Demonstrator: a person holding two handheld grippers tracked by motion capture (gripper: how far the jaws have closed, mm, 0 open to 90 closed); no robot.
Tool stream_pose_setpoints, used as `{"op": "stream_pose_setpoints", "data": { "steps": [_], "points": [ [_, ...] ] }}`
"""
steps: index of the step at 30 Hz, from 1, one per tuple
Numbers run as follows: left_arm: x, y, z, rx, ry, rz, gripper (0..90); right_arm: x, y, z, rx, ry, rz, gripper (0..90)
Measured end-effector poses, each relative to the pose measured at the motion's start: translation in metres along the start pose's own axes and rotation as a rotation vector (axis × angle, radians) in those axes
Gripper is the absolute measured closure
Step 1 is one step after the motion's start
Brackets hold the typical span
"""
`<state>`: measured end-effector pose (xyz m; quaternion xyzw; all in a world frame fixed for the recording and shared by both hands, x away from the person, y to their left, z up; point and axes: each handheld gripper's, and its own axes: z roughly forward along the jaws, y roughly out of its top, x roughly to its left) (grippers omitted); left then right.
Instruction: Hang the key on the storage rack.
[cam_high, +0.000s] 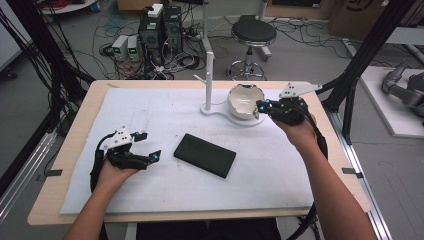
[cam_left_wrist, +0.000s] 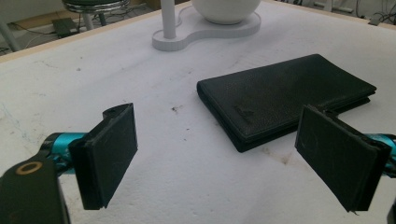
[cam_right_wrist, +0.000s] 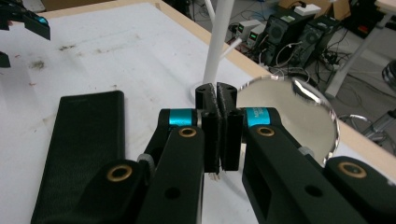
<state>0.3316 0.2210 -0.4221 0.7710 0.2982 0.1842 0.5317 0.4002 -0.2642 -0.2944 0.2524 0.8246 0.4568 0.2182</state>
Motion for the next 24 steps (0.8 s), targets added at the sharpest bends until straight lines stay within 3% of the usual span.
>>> {"op": "stream_pose_setpoints", "data": {
  "steps": [5,9,12,17,24],
  "points": [
    [0.000,0.000,0.000,0.000,0.004,0.003,12.9,0.003,0.032,0.006,-0.008,0.029,-0.036,90.0],
    [0.000,0.001,0.000,-0.006,0.014,0.006,12.9,0.006,0.047,0.012,-0.019,0.041,-0.061,90.0],
    [0.000,0.002,0.000,-0.011,0.017,0.008,12.9,0.012,0.065,0.024,-0.016,0.056,-0.090,90.0],
    [0.000,0.002,0.001,-0.012,0.018,0.015,12.9,0.018,0.080,0.041,-0.009,0.072,-0.119,90.0],
    [0.001,0.003,-0.001,-0.017,0.025,0.020,12.9,0.023,0.092,0.059,-0.012,0.086,-0.124,90.0]
  ]
}}
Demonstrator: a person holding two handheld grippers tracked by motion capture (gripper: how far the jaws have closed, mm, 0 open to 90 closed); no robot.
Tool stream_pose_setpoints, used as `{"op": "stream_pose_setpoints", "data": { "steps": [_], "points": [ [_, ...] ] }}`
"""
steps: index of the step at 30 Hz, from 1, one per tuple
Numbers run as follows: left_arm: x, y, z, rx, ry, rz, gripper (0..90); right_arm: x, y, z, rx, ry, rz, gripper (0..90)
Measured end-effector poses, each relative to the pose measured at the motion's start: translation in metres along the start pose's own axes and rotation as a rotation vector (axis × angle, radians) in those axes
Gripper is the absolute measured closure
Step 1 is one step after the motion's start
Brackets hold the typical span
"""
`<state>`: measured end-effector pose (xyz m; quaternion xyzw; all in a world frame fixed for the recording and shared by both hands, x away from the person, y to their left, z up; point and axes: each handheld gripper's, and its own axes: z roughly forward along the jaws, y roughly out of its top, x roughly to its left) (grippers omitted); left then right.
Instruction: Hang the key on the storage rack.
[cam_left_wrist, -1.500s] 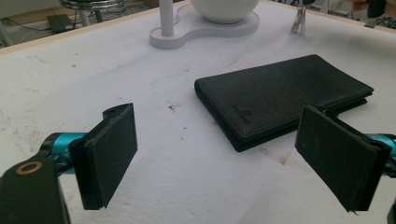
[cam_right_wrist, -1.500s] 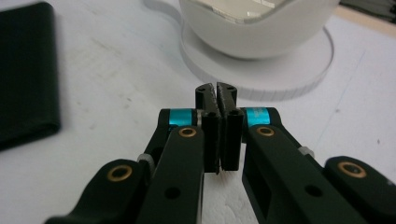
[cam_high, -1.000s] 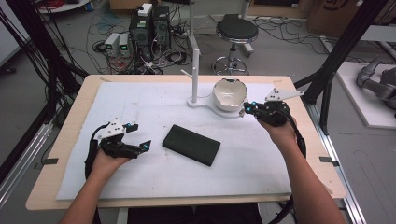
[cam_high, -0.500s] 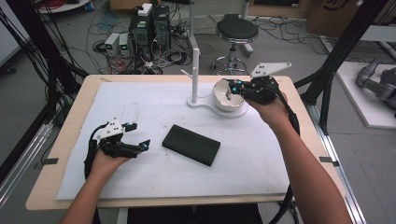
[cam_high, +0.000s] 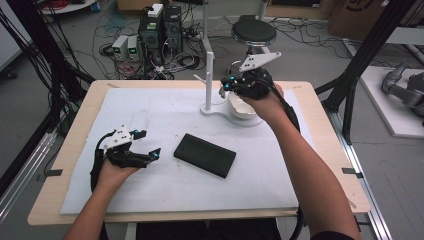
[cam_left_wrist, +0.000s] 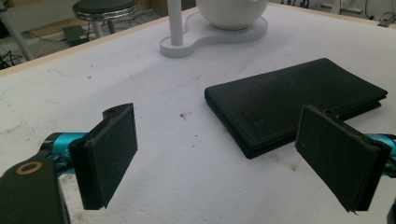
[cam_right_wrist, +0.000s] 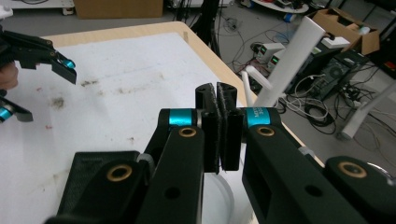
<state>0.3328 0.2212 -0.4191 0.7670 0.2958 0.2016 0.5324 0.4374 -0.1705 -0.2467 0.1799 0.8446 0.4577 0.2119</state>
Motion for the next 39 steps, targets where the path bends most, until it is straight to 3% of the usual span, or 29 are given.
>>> {"op": "stream_pose_setpoints", "data": {
  "steps": [7,16,21,26,39],
  "points": [
    [0.000,0.000,-0.001,-0.002,-0.001,-0.005,12.9,-0.004,0.019,0.018,0.004,0.027,0.009,90.0],
    [0.002,-0.001,-0.002,-0.003,-0.001,-0.007,12.9,-0.007,0.035,0.052,0.085,0.002,-0.020,90.0],
    [0.001,-0.002,-0.001,0.010,-0.012,0.007,12.9,-0.013,0.035,0.058,0.085,-0.015,-0.018,90.0],
    [0.002,-0.003,-0.003,0.004,-0.010,-0.003,12.9,-0.021,0.033,0.064,0.087,-0.035,0.017,90.0],
    [0.001,-0.002,-0.003,0.009,-0.020,0.005,13.3,-0.025,0.032,0.066,0.085,-0.044,0.033,89.9]
  ]
}}
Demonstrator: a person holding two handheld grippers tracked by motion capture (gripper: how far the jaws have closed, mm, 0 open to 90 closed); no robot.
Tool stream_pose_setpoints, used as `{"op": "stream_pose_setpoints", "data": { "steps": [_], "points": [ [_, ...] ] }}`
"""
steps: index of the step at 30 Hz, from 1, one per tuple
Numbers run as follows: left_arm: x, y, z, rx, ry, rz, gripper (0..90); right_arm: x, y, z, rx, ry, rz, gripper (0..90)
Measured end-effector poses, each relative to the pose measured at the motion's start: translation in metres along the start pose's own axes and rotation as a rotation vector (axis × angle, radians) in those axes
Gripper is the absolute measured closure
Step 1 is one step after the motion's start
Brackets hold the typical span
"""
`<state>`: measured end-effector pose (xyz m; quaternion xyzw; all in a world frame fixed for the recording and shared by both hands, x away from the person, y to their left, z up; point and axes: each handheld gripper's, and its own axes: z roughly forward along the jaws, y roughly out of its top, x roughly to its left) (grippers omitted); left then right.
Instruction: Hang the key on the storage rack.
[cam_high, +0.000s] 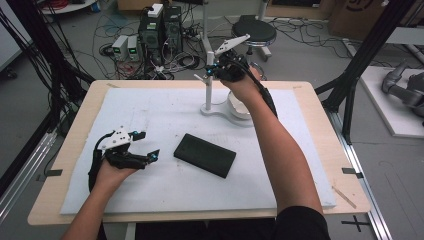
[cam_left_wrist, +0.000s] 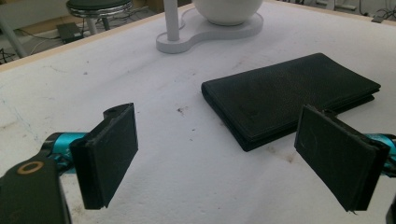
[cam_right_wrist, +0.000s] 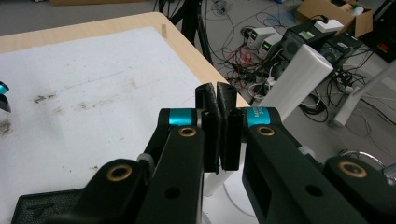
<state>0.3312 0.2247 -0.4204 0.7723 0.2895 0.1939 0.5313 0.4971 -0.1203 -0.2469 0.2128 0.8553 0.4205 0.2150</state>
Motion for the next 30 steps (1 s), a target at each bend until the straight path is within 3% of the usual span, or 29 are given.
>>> {"op": "stream_pose_setpoints", "data": {
  "steps": [12,22,25,29,30],
  "points": [
    [0.000,-0.001,-0.001,-0.002,-0.002,-0.007,13.3,-0.010,-0.008,0.001,0.006,-0.016,0.043,89.9],
    [0.000,-0.001,-0.001,-0.001,-0.002,-0.007,13.3,-0.011,-0.010,0.007,0.010,-0.037,0.057,88.6],
    [0.000,-0.001,0.000,0.002,-0.002,-0.009,13.3,-0.012,-0.013,0.004,-0.020,-0.052,0.099,75.7],
    [-0.001,-0.001,0.001,0.006,-0.006,-0.009,13.3,-0.011,-0.016,-0.002,-0.022,-0.050,0.097,73.6],
    [-0.002,-0.001,0.001,0.007,-0.007,-0.006,13.3,-0.010,-0.020,-0.008,-0.029,-0.055,0.099,68.5]
  ]
}}
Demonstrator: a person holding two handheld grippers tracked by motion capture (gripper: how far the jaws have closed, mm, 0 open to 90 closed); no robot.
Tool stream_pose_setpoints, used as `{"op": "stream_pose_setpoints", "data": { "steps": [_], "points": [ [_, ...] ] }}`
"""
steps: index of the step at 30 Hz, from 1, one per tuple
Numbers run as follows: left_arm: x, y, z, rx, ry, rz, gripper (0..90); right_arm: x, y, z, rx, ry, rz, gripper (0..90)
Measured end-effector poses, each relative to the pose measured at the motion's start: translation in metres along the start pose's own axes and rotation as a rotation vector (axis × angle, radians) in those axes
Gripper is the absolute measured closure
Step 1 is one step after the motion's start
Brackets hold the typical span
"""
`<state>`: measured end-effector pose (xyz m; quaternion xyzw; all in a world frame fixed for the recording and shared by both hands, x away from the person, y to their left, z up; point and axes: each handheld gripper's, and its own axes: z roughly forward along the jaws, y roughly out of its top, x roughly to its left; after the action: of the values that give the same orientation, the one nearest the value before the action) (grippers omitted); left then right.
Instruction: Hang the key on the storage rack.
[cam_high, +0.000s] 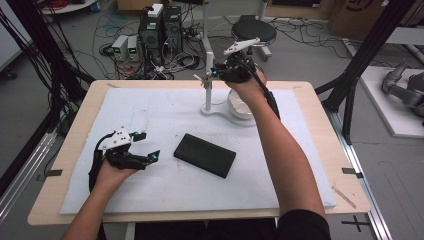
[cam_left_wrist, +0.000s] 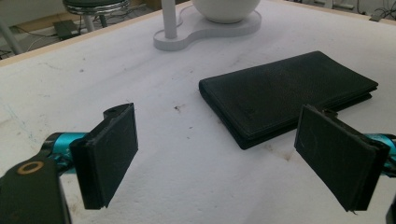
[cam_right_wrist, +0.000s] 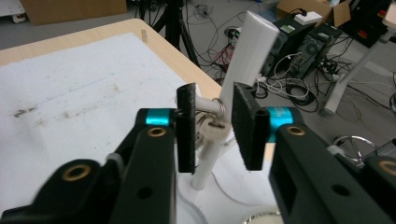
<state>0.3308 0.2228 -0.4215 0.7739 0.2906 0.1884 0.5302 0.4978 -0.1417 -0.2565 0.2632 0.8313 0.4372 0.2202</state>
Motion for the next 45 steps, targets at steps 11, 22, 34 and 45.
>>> {"op": "stream_pose_setpoints", "data": {
  "steps": [11,22,34,45],
  "points": [
    [-0.002,0.000,0.000,0.008,0.013,-0.004,13.3,0.006,-0.028,-0.047,-0.012,0.024,0.015,48.4],
    [-0.004,0.002,0.003,0.019,0.020,-0.003,13.3,0.013,-0.096,-0.097,-0.074,0.013,0.115,31.7],
    [-0.004,0.003,0.003,-0.002,0.016,0.000,13.3,0.028,-0.158,-0.119,-0.102,0.018,0.176,24.7],
    [-0.002,0.003,0.003,-0.012,0.021,0.005,13.3,0.047,-0.209,-0.110,-0.105,-0.001,0.206,22.0]
  ]
}}
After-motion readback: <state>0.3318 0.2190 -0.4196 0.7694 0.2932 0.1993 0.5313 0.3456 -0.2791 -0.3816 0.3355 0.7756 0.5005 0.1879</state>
